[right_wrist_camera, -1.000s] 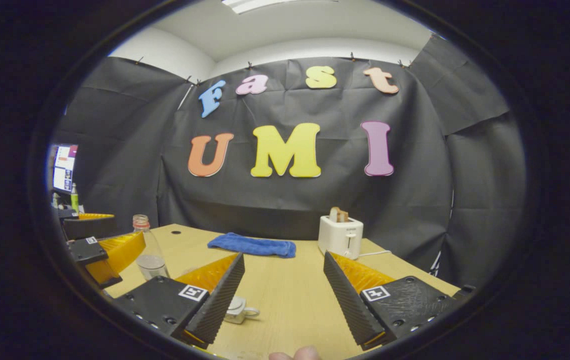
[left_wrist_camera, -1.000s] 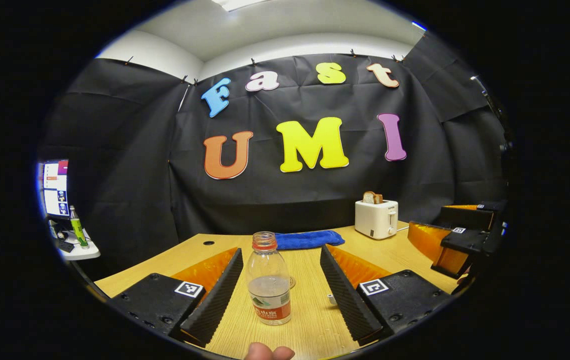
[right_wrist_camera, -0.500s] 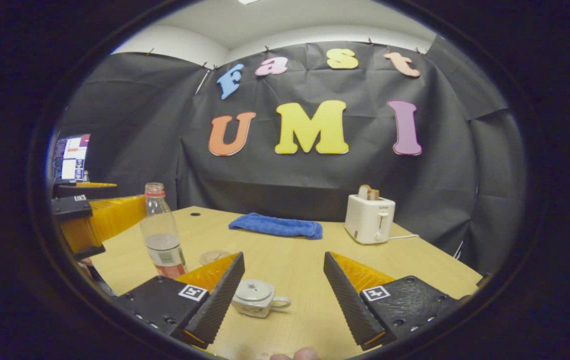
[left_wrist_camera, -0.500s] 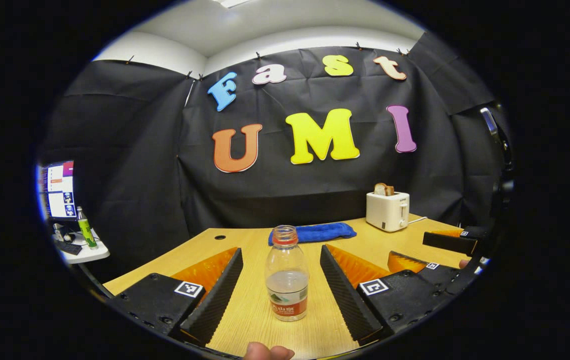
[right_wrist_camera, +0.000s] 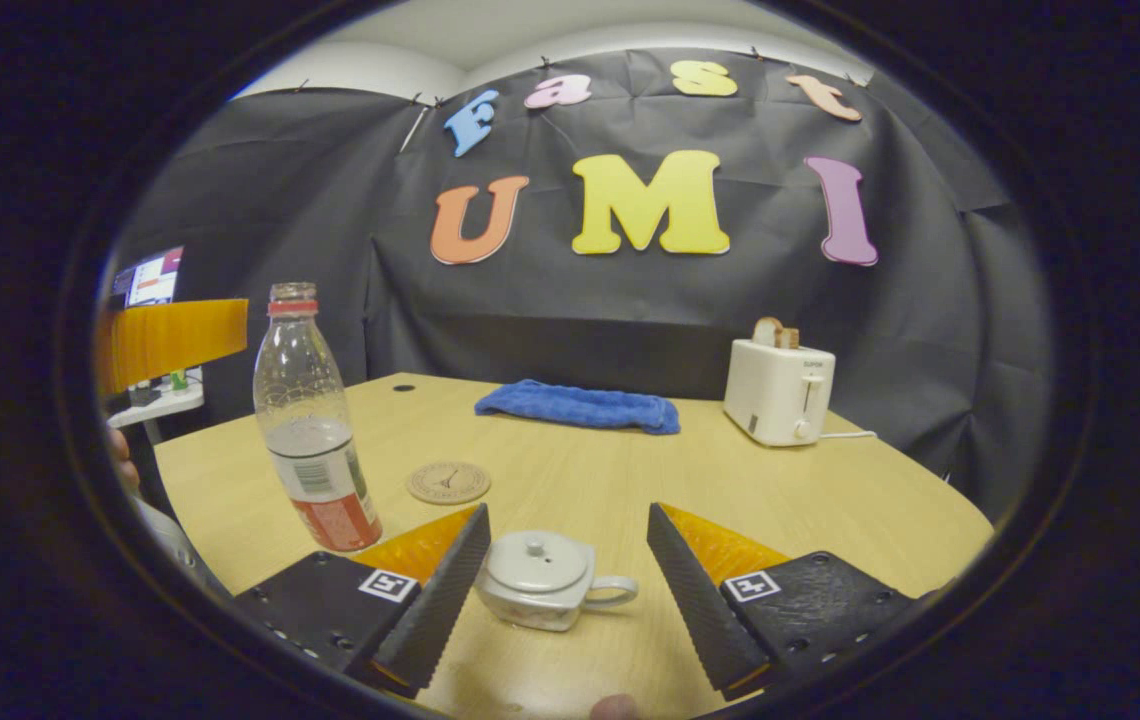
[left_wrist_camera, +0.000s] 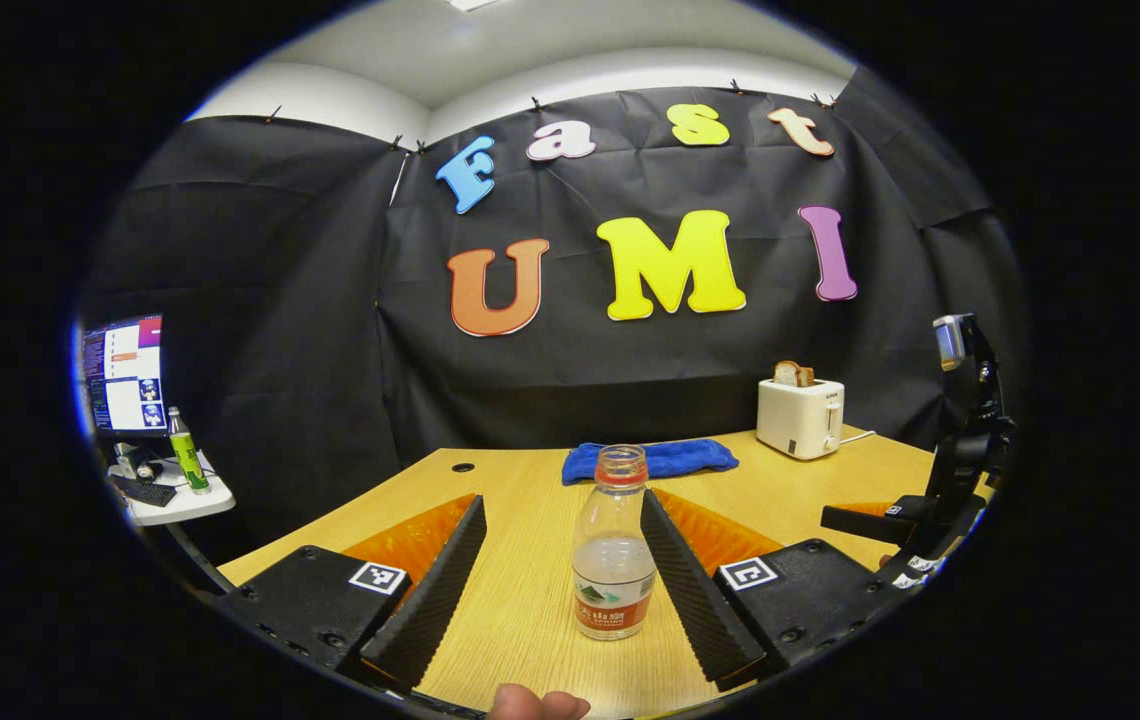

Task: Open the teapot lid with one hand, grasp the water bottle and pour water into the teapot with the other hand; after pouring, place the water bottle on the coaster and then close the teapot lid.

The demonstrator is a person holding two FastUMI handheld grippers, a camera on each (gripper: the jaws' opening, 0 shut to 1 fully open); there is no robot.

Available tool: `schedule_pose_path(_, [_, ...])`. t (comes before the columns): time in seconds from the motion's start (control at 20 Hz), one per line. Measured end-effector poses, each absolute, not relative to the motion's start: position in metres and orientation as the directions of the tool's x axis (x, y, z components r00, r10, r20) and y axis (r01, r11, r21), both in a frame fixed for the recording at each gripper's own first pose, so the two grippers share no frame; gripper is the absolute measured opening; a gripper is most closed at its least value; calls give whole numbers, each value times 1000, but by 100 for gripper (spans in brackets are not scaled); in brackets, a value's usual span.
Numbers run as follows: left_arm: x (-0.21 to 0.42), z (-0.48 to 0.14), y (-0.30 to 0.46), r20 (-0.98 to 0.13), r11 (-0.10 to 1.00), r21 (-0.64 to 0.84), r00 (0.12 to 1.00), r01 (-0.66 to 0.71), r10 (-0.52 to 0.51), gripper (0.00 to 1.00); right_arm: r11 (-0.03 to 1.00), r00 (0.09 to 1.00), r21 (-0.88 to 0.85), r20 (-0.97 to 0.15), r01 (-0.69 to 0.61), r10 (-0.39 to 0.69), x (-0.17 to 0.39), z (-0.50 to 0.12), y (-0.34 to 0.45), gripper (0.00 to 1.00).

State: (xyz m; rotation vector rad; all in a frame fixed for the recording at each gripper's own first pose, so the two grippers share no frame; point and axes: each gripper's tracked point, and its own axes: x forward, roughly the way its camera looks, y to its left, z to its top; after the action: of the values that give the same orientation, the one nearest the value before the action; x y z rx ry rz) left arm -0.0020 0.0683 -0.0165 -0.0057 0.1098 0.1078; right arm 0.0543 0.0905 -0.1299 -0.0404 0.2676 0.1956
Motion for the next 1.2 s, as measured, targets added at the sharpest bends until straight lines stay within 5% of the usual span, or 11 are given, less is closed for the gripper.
schedule_pose_path(0.3, [0, -18, 66, -113, 995, -4, 989, -102, 100, 98, 972, 937, -12, -269, -236, 224, 62, -133, 101, 63])
schedule_pose_path(0.55, [-1, -18, 68, -108, 995, -4, 989, -103, 102, 98, 970, 934, 7, -269, -241, 234, 63, -135, 105, 10])
schedule_pose_path(0.65, [1, -20, 69, -114, 995, -7, 988, -104, 102, 98, 969, 933, 13, -268, -247, 241, 64, -138, 107, 15])
schedule_pose_path(0.75, [0, -19, 69, -111, 995, -4, 988, -104, 103, 98, 968, 933, 16, -263, -251, 246, 63, -139, 108, 1])
schedule_pose_path(1.2, [0, -28, 63, -113, 994, -52, 990, -95, 89, 98, 959, 937, 30, -209, -282, 282, 64, -123, 106, 0])
